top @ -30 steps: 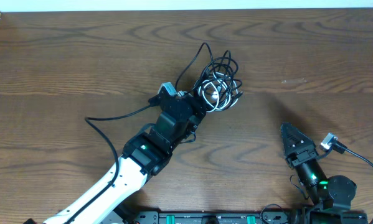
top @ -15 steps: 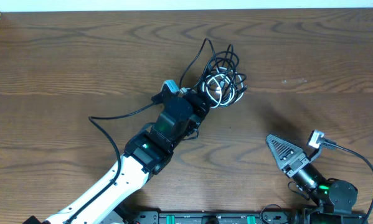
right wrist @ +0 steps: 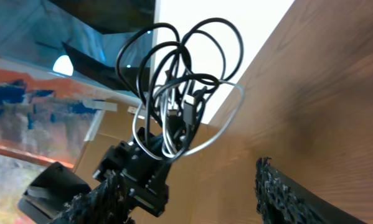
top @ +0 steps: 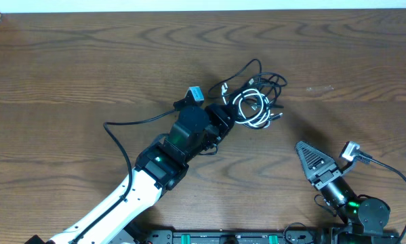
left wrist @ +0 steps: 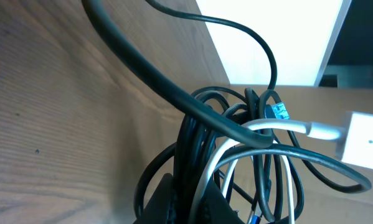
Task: Untangle cables
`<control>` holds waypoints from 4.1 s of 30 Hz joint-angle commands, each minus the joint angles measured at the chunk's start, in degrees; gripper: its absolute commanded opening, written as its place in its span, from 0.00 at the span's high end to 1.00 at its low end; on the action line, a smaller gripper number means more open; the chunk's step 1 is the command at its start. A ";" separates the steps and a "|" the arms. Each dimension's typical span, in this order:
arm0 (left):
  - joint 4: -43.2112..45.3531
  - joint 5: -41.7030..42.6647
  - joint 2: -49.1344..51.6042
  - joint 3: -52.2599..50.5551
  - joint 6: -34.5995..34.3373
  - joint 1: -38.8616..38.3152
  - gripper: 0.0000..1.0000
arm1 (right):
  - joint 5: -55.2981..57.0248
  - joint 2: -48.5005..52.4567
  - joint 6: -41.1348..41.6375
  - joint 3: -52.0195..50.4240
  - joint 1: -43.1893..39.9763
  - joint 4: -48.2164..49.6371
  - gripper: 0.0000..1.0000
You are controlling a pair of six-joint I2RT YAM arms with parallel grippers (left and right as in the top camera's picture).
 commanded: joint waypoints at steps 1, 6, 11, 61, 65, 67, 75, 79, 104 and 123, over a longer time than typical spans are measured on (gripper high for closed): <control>0.72 2.21 -0.26 0.37 3.52 0.17 0.92 | 0.52 -0.11 2.62 -0.07 2.51 0.94 0.37; 4.07 2.25 -0.15 0.37 24.06 -0.59 0.92 | 2.25 -0.11 1.97 -0.07 9.25 1.03 0.32; 4.50 2.01 -0.15 0.37 31.85 -2.08 0.92 | 7.28 -0.11 -1.57 -0.07 16.81 4.11 0.30; 3.48 2.86 -0.11 0.35 4.07 -4.22 0.92 | 29.24 33.59 18.60 -0.04 27.50 23.10 0.48; -0.87 -4.35 -0.11 0.35 4.04 -4.20 0.92 | 28.68 33.59 16.39 -0.04 27.50 25.03 0.40; -3.65 -7.87 -0.11 0.35 3.48 -4.20 0.92 | 27.02 33.59 12.41 -0.04 27.50 27.26 0.36; -6.86 -12.46 -0.11 0.35 -12.92 -4.17 0.92 | 20.61 33.62 9.25 -0.04 27.50 20.46 0.36; -4.48 -8.37 -0.11 0.35 -12.90 -4.20 0.92 | 19.58 33.62 13.20 -0.04 27.50 14.03 0.37; -4.37 -3.28 -0.11 0.35 -10.69 -5.09 0.92 | 27.34 33.64 22.29 -0.04 27.50 14.69 0.45; -4.39 -4.79 1.75 0.35 -10.49 -8.79 0.92 | 25.86 33.64 21.46 -0.04 27.54 19.10 0.82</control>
